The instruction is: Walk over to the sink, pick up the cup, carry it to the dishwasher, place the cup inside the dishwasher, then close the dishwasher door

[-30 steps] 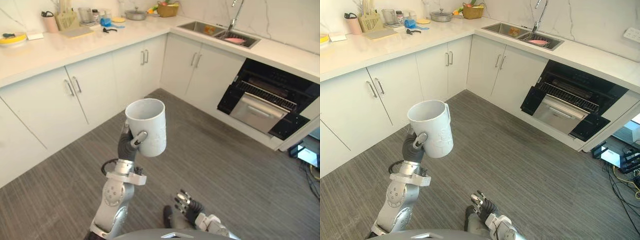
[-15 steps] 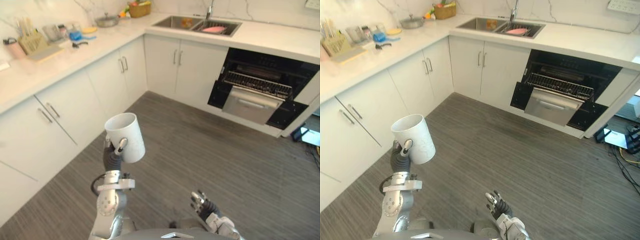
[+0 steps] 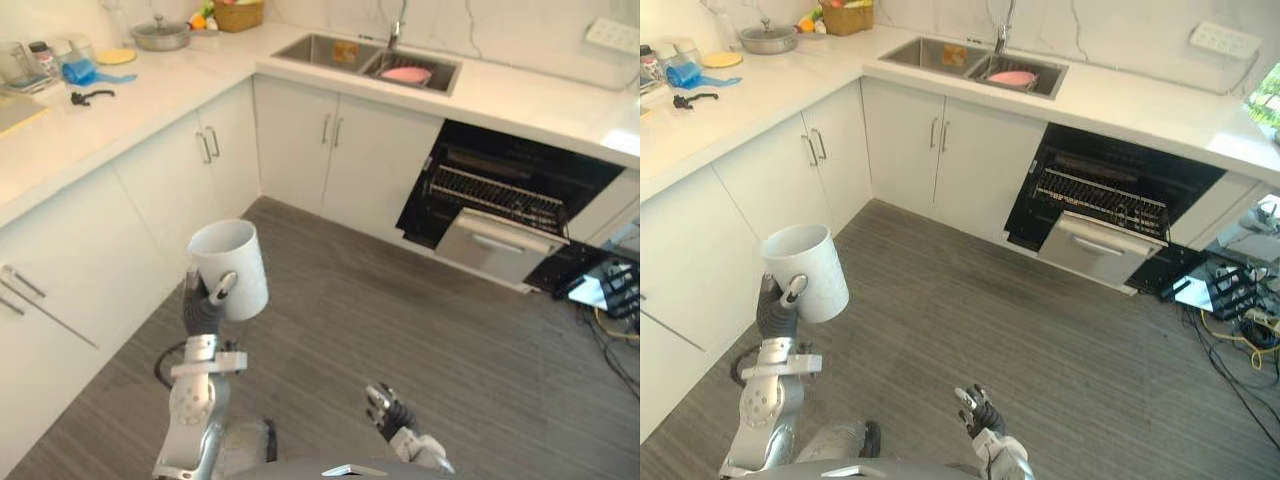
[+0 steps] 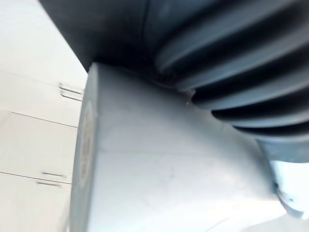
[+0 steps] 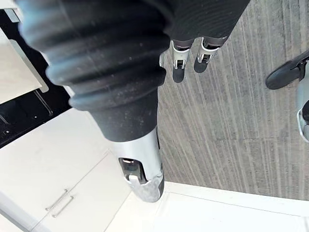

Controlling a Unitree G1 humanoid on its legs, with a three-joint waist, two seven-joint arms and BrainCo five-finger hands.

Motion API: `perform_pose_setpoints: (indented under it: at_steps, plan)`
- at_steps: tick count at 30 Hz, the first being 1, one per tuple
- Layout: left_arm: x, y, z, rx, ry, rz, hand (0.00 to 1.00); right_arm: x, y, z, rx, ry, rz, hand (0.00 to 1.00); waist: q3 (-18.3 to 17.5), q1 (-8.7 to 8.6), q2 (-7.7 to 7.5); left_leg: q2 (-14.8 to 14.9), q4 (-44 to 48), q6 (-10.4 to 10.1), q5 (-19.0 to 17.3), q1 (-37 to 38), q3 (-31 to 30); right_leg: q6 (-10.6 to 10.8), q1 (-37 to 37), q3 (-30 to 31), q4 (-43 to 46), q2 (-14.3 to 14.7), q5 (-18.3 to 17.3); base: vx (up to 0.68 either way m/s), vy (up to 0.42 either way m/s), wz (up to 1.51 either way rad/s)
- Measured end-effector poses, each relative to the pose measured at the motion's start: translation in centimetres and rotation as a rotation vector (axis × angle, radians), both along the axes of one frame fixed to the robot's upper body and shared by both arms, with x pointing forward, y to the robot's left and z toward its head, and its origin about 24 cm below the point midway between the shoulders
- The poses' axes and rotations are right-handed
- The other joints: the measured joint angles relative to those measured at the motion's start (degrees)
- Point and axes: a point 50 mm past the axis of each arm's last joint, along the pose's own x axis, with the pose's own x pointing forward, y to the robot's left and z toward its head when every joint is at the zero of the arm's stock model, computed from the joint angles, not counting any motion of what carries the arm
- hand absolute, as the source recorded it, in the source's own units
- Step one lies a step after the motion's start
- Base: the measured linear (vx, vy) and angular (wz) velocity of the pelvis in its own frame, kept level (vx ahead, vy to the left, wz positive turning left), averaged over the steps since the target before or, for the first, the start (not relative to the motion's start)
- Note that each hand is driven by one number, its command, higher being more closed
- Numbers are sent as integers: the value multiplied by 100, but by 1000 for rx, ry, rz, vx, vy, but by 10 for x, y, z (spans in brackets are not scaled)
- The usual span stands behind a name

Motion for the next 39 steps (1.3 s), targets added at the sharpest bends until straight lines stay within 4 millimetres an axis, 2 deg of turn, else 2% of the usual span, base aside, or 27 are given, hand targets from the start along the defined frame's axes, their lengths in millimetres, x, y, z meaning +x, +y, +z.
perform_pose_setpoints:
  at_steps: [1, 2, 3, 4, 5, 6, 9, 11, 13, 14, 15, 18, 19, 20, 22, 23, 25, 27, 29, 30, 32, 34, 35, 36, 37, 38, 39]
  plan:
    - [-1, 3, 10, 14, -41, 2, 100, 0, 2, 2, -6, -15, -20, 0, 24, -35, -50, -105, -95, 96, -157, 301, 63, 388, -585, 2, 1337, -45, 759, 377, 150, -47]
    - [-2, 6, 19, 54, -80, 7, 100, 0, 4, 3, -11, -16, -32, 0, 20, -77, -177, -143, -218, 186, -280, 652, 224, 277, -1100, -45, 2537, -15, 914, 364, 125, -50]
    - [-2, 6, 21, 74, -90, 13, 100, 1, 3, 4, -18, -20, -32, 0, 17, -104, -186, -136, -254, 251, -323, 792, 275, 129, -1343, -166, 3000, 37, 854, 321, 89, -52]
    - [-3, 5, 21, 109, -94, 21, 100, 3, 1, 6, -35, -35, -29, 0, 10, -169, -155, -98, -424, 264, -406, 1079, 369, -195, -1787, -599, 3449, 40, 715, 383, 111, -43]
    - [-2, 5, 22, 125, -97, 26, 100, 6, -1, 9, -50, -61, -35, 0, -5, -247, -109, -69, -667, 182, -368, 1298, 429, -485, -2171, -981, 3279, 14, 546, 315, 98, -35]
    - [-2, 5, 22, 128, -100, 25, 100, 8, -2, 11, -55, -78, -38, 0, -12, -278, -86, -56, -781, 169, -359, 1366, 446, -587, -2315, -1124, 3033, 9, 478, 471, 119, -19]
    - [1, 1, 23, 120, -95, -11, 100, 12, -6, 26, -88, -161, -54, 0, 62, -474, 144, 162, -1018, -9, -442, 1766, 316, -1001, -2459, -1715, 826, 43, 201, 441, 57, 10]
    - [3, -2, 25, 115, -106, -35, 100, 12, -8, 33, -110, -184, -83, 0, 91, -507, 301, 396, -966, -269, -599, 2019, 230, -1193, -2154, -1925, -890, 150, 402, 455, -6, 21]
    - [2, -7, 30, 153, -133, -47, 100, 8, -5, 41, -138, -199, -97, 0, 59, -497, 278, 519, -813, -651, -922, 2407, 238, -1387, -1759, -2084, -2354, 98, 1356, 514, -91, 13]
    - [0, -7, 32, 161, -141, -47, 100, 8, -4, 44, -141, -212, -95, 0, 25, -491, 224, 508, -736, -687, -1068, 2503, 301, -1577, -1730, -2101, -2461, 18, 1759, 617, -172, -24]
    - [-4, -9, 33, 141, -150, -40, 100, 15, -7, 53, -171, -252, -85, 0, -40, -483, 470, 779, -551, -727, -1495, 2723, 446, -1598, -1815, -2265, -2000, 136, 1858, 484, -151, -42]
    - [-6, -12, 36, 135, -170, -48, 100, 27, -14, 68, -205, -335, -114, 0, -139, -510, 618, 913, -303, -798, -1454, 2761, 730, -1641, -2153, -2156, -1292, 299, 1101, 432, -192, -51]
    - [-4, -14, 40, 144, -204, -48, 100, 24, -32, 81, -512, -421, -154, 0, -132, -536, 740, 1110, 496, -809, -1387, 2534, 733, -1634, -2134, -2103, -1113, 500, 777, 293, -162, -41]
    - [-5, -14, 41, 135, -216, -45, 100, 19, -43, 84, -538, -450, -207, 0, -122, -529, 781, 1233, 1006, -789, -1258, 2372, 732, -1653, -2058, -2049, -1113, 587, 681, 431, -180, -57]
    - [-7, -17, 47, 141, -271, -40, 100, 6, -85, 94, -587, -488, -335, 0, -118, -542, 849, 1643, 3045, -667, 269, 1524, 546, -1742, -1611, -1973, -1226, 810, 390, 367, -86, -49]
    - [-9, -20, 48, 146, -289, -47, 100, -1, -102, 106, -652, -535, -374, 0, -105, -557, 853, 1835, 3973, -745, 975, 1075, 366, -1812, -1296, -1880, -1408, 994, 291, 317, -47, -37]
    - [-13, -22, 46, 172, -284, -67, 100, 7, -103, 129, -686, -653, -377, 0, -91, -560, 846, 1985, 4869, -517, 619, 453, 347, -1889, -878, -1659, -1711, 1176, 229, 370, -30, -65]
    - [-17, -22, 40, 168, -249, -71, 100, 24, -90, 153, -680, -794, -361, 0, -119, -469, 771, 1928, 4721, -390, 151, -20, 454, -1941, -537, -1291, -2081, 1223, 256, 440, -8, -93]
    - [-20, -24, 33, 162, -213, -78, 100, 41, -67, 178, -628, -936, -355, 0, -133, -351, 730, 1845, 3157, -391, -460, -261, 675, -1953, -90, -763, -2582, 1222, 343, 388, 49, -100]
    - [-20, -23, 32, 161, -209, -76, 100, 45, -63, 184, -617, -967, -356, 0, -134, -334, 728, 1785, 2551, -412, -537, -247, 701, -1927, 3, -627, -2676, 1213, 358, 411, 153, -105]
    - [-23, -23, 28, 154, -186, -72, 100, 55, -56, 202, -593, -1067, -359, 0, -163, -292, 611, 1257, -107, -562, -284, -168, 215, -1719, 186, -101, -2827, 1003, 319, 467, 252, -110]
    - [-24, -25, 27, 125, -173, -70, 100, 59, -55, 206, -591, -1093, -362, 0, -150, -228, 516, 959, -1335, -779, 309, -202, -364, -1533, 327, 369, -2916, 823, 177, 396, 278, -112]
    - [-24, -25, 26, 119, -170, -67, 100, 59, -55, 206, -591, -1094, -361, 0, -148, -221, 527, 954, -1474, -850, 498, -202, -472, -1477, 400, 502, -2941, 802, 108, 561, 426, -144]
    - [-27, -26, 23, 103, -151, -57, 100, 55, -56, 203, -594, -1082, -362, 0, -188, -219, 550, 945, -1247, -855, 1283, -24, -363, -1287, 692, 829, -2940, 704, -162, 484, 379, -107]
    - [-28, -25, 22, 114, -146, -58, 100, 54, -54, 200, -574, -1071, -380, 0, -183, -244, 355, 854, -994, -765, 1073, -16, -211, -1224, 763, 909, -2928, 562, -247, 474, 373, -97]
    - [-28, -24, 22, 114, -147, -56, 100, 53, -52, 202, -562, -1080, -386, 0, -208, -251, 294, 848, -766, -716, 883, -66, -112, -1213, 757, 952, -2910, 451, -251, 414, 361, -60]
    - [-26, -26, 26, 114, -170, -68, 100, 52, -50, 212, -558, -1134, -393, 0, -226, -289, 197, 870, 57, -568, 333, -335, 58, -1187, 756, 994, -2867, 359, -261, 383, 344, -49]
